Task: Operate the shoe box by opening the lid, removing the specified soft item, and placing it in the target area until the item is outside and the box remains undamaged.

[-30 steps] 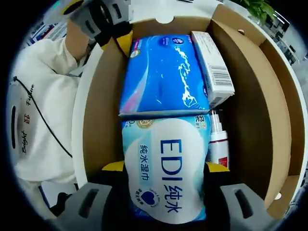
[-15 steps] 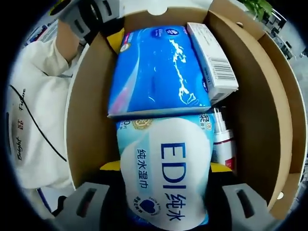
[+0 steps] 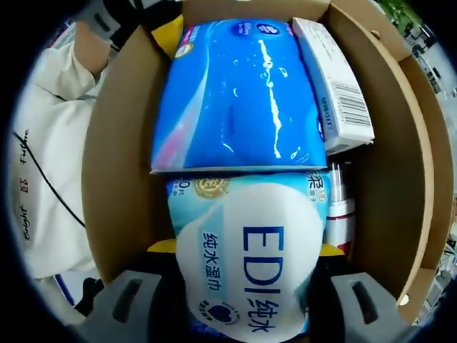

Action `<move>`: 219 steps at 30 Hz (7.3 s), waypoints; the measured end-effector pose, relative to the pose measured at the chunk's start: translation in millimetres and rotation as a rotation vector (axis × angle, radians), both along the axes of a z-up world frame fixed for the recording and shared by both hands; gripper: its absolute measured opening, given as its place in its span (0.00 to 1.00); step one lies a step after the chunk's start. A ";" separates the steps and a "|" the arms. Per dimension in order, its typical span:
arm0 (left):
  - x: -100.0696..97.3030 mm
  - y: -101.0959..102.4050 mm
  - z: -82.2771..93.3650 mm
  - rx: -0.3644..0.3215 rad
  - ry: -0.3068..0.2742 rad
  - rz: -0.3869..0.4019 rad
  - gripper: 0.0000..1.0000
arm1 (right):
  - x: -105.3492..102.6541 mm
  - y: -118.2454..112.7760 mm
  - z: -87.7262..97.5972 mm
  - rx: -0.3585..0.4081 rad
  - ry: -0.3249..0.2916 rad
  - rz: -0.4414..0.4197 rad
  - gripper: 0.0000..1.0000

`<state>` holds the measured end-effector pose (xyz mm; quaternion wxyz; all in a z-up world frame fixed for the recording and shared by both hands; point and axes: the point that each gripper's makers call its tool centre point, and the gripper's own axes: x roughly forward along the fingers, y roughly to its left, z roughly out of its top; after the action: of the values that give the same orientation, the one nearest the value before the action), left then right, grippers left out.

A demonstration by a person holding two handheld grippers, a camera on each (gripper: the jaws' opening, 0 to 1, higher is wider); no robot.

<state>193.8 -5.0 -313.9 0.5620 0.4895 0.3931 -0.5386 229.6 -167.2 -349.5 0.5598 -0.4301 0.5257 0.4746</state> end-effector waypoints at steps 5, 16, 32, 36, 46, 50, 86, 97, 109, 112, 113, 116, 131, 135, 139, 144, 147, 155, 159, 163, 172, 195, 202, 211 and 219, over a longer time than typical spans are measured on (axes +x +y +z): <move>-0.3 -0.4 -0.1 -0.002 -0.004 -0.001 0.04 | 1.0 -0.5 0.7 0.007 -0.006 -0.016 0.68; -2.9 -1.9 -0.3 0.017 0.003 -0.043 0.02 | 1.7 -3.3 1.7 -0.015 -0.003 -0.009 0.65; -3.1 0.1 0.2 0.008 -0.015 -0.025 0.02 | -3.6 2.1 23.0 0.123 -0.146 0.040 0.61; -2.4 3.3 0.5 0.006 -0.009 -0.010 0.03 | -3.9 6.9 30.4 0.193 -0.115 0.016 0.61; -0.7 4.3 -0.4 0.018 0.000 -0.005 0.03 | 4.8 13.5 50.3 0.263 -0.189 0.013 0.61; -0.8 4.1 -0.2 0.010 -0.008 -0.007 0.03 | 9.0 24.9 63.0 0.356 -0.209 0.013 0.61; -0.2 3.5 1.0 -0.012 -0.025 0.033 0.06 | 8.7 5.8 83.9 0.050 -0.173 0.188 0.61; -0.8 3.1 0.7 -0.017 -0.022 0.057 0.06 | 6.5 -0.8 99.9 -0.014 -0.140 0.190 0.61; 0.2 2.9 -0.4 -0.011 0.005 0.099 0.06 | 5.6 -16.7 110.9 -0.067 -0.160 0.216 0.61; 0.2 2.7 -1.0 -0.008 0.018 0.116 0.05 | 4.5 -19.8 111.7 -0.077 -0.156 0.216 0.61; -0.5 2.9 -1.2 -0.007 0.015 0.112 0.05 | 4.2 -21.0 112.7 -0.075 -0.158 0.218 0.61; -0.6 2.8 -1.4 -0.011 0.013 0.109 0.05 | 7.3 -24.4 113.8 -0.077 -0.183 0.239 0.61; 0.8 2.1 -2.8 -0.007 0.013 0.103 0.05 | 6.6 -43.9 118.9 -0.067 -0.234 0.202 0.61; 0.9 2.5 -2.8 -0.003 0.014 0.107 0.05 | 2.0 -49.4 114.7 -0.072 -0.200 0.161 0.61; 0.7 2.6 -2.4 -0.012 0.008 0.100 0.05 | 3.9 -51.8 117.0 -0.065 -0.216 0.175 0.61; 0.6 3.2 -1.9 -0.004 0.019 0.101 0.05 | 4.9 -52.3 121.7 -0.058 -0.232 0.181 0.61; 0.4 3.6 -1.6 -0.006 0.018 0.100 0.05 | 0.9 -53.7 121.5 -0.061 -0.213 0.198 0.61; -0.1 3.7 -0.5 -0.016 0.012 0.095 0.05 | 2.7 -49.8 126.5 -0.045 -0.208 0.201 0.61; -0.3 3.5 -0.4 -0.014 0.018 0.096 0.05 | -1.1 -57.5 128.5 -0.057 -0.203 0.204 0.61; -0.4 3.2 -0.6 -0.018 0.015 0.094 0.05 | 4.4 -68.9 135.4 -0.046 -0.210 0.187 0.61; -0.4 2.7 -1.5 -0.016 0.020 0.089 0.05 | -2.4 -91.6 147.7 -0.077 -0.200 0.130 0.61; -0.3 2.2 -2.7 -0.015 0.017 0.082 0.05 | -13.2 -144.1 148.6 -0.112 -0.195 0.035 0.61; -0.2 2.6 -2.6 -0.014 0.020 0.084 0.05 | -7.5 -151.9 144.3 -0.129 -0.191 0.050 0.61; 0.0 1.6 -3.0 -0.015 0.017 0.082 0.05 | -9.8 -159.7 133.3 -0.140 -0.174 0.047 0.61; 0.5 0.9 -2.7 -0.019 0.011 0.078 0.05 | -12.9 -179.2 124.7 -0.153 -0.177 0.037 0.61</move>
<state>194.3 -4.1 -316.6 0.5849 0.4657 0.4097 -0.5226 216.7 -346.5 -224.8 0.5610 -0.5214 0.5008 0.4034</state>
